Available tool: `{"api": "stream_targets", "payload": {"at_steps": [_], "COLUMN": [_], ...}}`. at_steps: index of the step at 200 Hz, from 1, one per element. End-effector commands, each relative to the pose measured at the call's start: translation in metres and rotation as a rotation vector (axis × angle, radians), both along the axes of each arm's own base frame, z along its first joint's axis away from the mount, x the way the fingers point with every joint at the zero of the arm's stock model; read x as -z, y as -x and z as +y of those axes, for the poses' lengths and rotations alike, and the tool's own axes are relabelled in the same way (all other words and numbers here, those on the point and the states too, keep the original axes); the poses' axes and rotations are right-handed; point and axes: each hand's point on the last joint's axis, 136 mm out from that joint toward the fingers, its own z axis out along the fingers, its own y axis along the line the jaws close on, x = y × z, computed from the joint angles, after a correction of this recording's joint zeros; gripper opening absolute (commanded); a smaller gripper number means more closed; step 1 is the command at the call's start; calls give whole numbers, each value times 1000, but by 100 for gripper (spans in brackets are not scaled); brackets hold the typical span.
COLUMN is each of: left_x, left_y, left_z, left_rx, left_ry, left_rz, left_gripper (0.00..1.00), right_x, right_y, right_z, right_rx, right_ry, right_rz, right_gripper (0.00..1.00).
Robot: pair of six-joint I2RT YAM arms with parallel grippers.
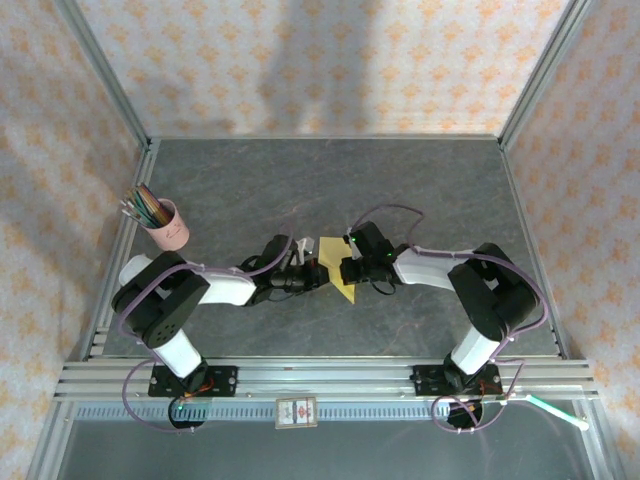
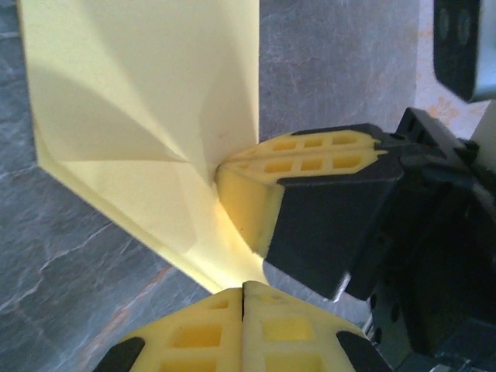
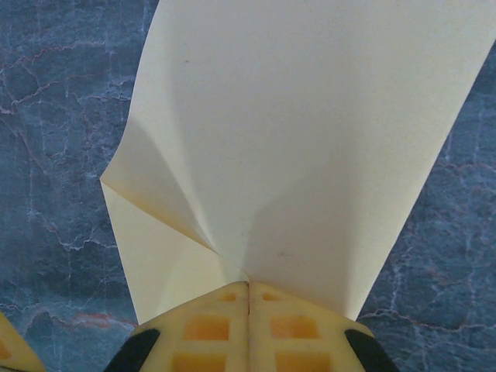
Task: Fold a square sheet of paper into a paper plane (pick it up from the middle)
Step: Third fold the triangle at the center of the table.
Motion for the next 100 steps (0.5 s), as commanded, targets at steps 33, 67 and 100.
{"api": "stream_targets", "payload": {"at_steps": [33,67,100], "left_x": [-7,0,12], "left_y": [-21,-33,-38], "left_z": [-7,-10,-11], "left_rx": [-28,-23,-21], "left_ry": [0,-33,-64], "left_rz": [-41,-40,-29], "left_gripper": [7,7,7], "right_x": [20,20,20], "right_y": [11,12,12], "right_z": [-17,-18,-19], "right_rx": [22,22,24], "right_ry": [71,76,82], "right_rz": [57,54,52], "right_gripper": [4,4,4]}}
